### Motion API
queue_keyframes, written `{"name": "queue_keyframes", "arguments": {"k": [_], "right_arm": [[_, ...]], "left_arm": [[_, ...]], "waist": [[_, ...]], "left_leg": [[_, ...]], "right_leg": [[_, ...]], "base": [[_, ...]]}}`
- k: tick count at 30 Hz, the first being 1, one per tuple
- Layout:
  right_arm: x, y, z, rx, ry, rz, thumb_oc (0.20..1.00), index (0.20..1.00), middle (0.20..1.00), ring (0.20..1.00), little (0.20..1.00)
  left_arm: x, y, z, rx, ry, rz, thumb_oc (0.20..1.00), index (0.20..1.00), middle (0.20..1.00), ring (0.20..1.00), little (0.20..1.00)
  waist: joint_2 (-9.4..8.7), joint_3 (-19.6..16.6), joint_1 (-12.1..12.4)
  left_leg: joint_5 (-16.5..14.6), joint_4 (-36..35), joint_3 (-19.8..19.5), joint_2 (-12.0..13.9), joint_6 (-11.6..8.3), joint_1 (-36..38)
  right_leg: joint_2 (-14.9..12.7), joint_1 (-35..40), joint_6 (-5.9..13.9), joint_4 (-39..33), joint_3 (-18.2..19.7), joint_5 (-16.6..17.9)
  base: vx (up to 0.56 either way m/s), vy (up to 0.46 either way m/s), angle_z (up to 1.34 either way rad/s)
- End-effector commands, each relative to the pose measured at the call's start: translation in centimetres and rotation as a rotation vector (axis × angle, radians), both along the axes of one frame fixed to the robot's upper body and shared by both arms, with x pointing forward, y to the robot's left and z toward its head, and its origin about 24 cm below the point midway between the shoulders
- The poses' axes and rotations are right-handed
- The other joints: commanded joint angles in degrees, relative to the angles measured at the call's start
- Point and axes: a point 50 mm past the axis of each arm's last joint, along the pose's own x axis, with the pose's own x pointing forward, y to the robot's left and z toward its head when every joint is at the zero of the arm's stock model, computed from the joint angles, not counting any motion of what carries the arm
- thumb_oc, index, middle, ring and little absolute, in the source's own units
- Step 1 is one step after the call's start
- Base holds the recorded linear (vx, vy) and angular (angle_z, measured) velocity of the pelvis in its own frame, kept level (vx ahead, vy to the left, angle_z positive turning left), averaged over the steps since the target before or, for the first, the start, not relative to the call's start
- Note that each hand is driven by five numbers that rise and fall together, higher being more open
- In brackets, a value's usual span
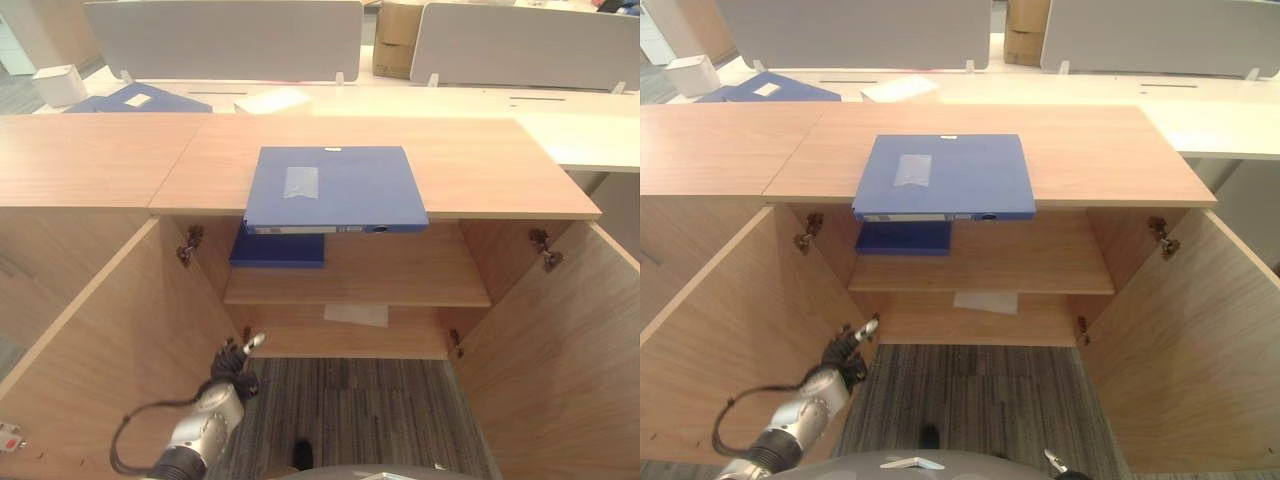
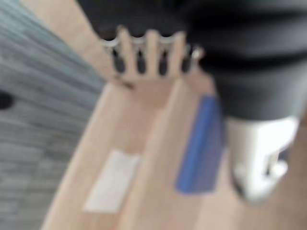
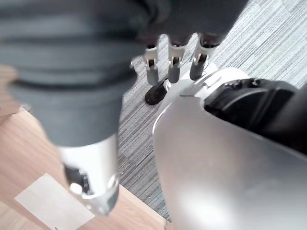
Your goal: Put the empty folder in the office cabinet
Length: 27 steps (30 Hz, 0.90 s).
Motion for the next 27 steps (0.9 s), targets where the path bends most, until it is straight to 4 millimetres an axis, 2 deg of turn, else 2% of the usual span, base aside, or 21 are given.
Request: {"name": "queue_keyframes", "arguments": {"k": [1,3,4,8,10,14,16,21,27], "right_arm": [[1.4,0.6,0.2,0.034,-0.015,-0.014,1.000,1.000,1.000,1.000,1.000],[0.9,0.6,0.1,0.033,-0.004,-0.024,1.000,1.000,1.000,1.000,1.000],[0.8,0.6,0.1,0.033,-0.003,-0.024,1.000,1.000,1.000,1.000,1.000],[0.1,0.5,0.0,0.036,0.008,-0.027,1.000,1.000,1.000,1.000,1.000],[-0.3,0.5,-0.1,0.039,0.010,-0.028,1.000,1.000,1.000,1.000,1.000],[-0.7,0.3,-0.1,0.042,0.006,-0.029,1.000,1.000,1.000,1.000,1.000],[-0.8,0.2,-0.1,0.044,0.003,-0.025,1.000,1.000,1.000,1.000,1.000],[-0.7,0.2,-0.1,0.042,0.005,-0.016,1.000,1.000,1.000,1.000,1.000],[-0.9,-0.3,0.0,0.029,0.020,0.010,1.000,1.000,1.000,1.000,1.000]], "left_arm": [[1.7,3.5,1.2,0.378,0.021,0.028,1.000,1.000,1.000,1.000,1.000],[3.3,4.8,4.3,0.661,-0.065,-0.026,1.000,1.000,1.000,1.000,1.000],[3.5,5.0,4.5,0.687,-0.072,-0.032,1.000,1.000,1.000,1.000,1.000],[5.4,6.6,9.3,1.142,-0.200,-0.104,1.000,1.000,1.000,1.000,1.000],[6.1,7.0,11.6,1.291,-0.253,-0.116,1.000,1.000,1.000,1.000,1.000],[6.7,7.1,14.6,1.503,-0.346,-0.171,1.000,1.000,1.000,1.000,1.000],[7.0,6.7,15.7,1.622,-0.393,-0.236,1.000,1.000,1.000,1.000,1.000],[7.2,5.8,16.0,1.768,-0.437,-0.349,1.000,1.000,1.000,1.000,1.000],[7.6,3.7,16.7,2.011,-0.546,-0.518,1.000,1.000,1.000,1.000,1.000]], "waist": [[-1.50,1.0,1.0],[-1.53,0.8,1.1],[-1.55,0.8,1.1],[-1.69,0.6,1.1],[-1.79,0.4,1.1],[-1.85,0.0,0.9],[-1.80,-0.2,0.9],[-1.60,-0.6,0.6],[-1.16,-1.1,-0.1]], "left_leg": [[-9.9,0.0,0.0,-3.5,1.23,3.3],[-9.9,0.0,-0.1,-3.4,1.23,3.4],[-10.0,0.0,-0.1,-3.4,1.23,3.5],[-10.1,0.0,-0.2,-3.3,1.22,3.6],[-10.3,0.0,-0.3,-3.2,1.18,3.6],[-10.3,0.0,-0.5,-3.0,0.93,3.6],[-10.3,0.0,-0.7,-2.9,0.75,3.7],[-10.3,0.0,-0.6,-2.8,0.56,3.7],[-10.5,0.0,-0.6,-2.6,0.45,3.7]], "right_leg": [[0.5,-2.6,2.50,0.1,-1.0,1.6],[0.5,-2.4,2.62,0.1,-1.2,1.6],[0.5,-2.4,2.63,0.1,-1.2,1.5],[0.6,-2.2,2.73,0.1,-1.3,1.4],[0.6,-2.2,2.76,0.1,-1.3,1.3],[0.6,-2.1,2.84,0.1,-1.2,1.3],[0.6,-2.1,2.92,0.1,-1.3,1.2],[0.5,-2.1,3.04,0.1,-1.5,1.1],[0.4,-2.1,3.29,0.1,-1.2,1.1]], "base": [[0.00,0.000,0.00],[0.00,0.000,0.00],[0.01,-0.027,0.03],[0.00,-0.005,0.01],[0.00,0.000,0.00],[0.00,0.000,0.00],[0.00,0.000,0.00],[0.00,0.000,0.00],[0.00,0.000,0.00]]}}
